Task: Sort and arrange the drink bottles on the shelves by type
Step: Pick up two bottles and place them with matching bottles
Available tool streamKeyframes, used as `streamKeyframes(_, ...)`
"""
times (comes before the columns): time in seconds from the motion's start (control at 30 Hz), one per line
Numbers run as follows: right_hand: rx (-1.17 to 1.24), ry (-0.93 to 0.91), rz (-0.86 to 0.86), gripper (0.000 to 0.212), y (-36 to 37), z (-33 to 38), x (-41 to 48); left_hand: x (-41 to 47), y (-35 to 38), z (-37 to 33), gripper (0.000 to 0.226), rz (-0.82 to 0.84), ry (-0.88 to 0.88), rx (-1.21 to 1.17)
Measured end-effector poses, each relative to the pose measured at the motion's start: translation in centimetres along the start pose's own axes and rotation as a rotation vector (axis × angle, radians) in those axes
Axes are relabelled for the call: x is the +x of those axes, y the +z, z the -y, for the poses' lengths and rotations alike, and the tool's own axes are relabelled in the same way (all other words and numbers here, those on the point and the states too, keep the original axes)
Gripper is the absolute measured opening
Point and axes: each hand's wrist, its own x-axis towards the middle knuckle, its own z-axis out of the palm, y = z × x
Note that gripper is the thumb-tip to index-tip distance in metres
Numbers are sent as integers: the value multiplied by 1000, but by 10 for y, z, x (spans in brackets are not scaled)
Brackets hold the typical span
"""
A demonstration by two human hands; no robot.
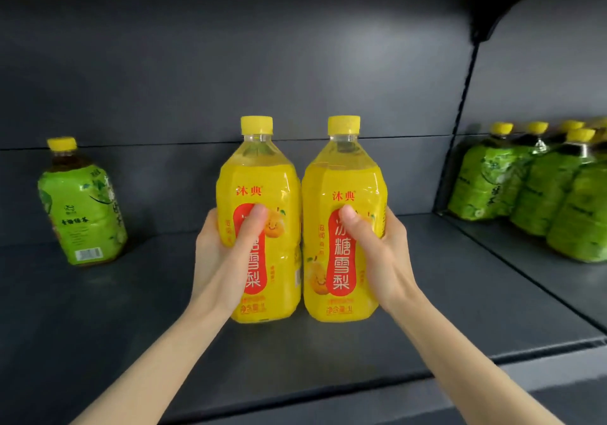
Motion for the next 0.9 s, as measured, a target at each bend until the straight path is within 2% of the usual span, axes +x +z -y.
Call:
streamKeyframes(0.17, -22, -63, -131, 70, -88, 37, -44, -43, 82, -18, 36, 115, 33, -47)
streamKeyframes(0.3, -97, -87, -245, 67, -184, 61, -91, -100, 171, -22, 50, 195, 29, -118)
streamKeyframes(0.53, -206, -97, -430, 61, -356, 108, -166, -196, 335, -29, 59, 388, -1, -215)
streamKeyframes(0.63, -236, -112, -511, 66, -417, 124, -180, -216, 399, -36, 51, 454, 8, -251)
streamKeyframes(0.8, -246, -134, -605, 71, -505, 128, -181, -229, 493, -38, 62, 542, 47, -272)
streamKeyframes(0.9, -268, -148, -631, 72, -559, 124, -169, -228, 552, -28, 60, 565, 66, -280)
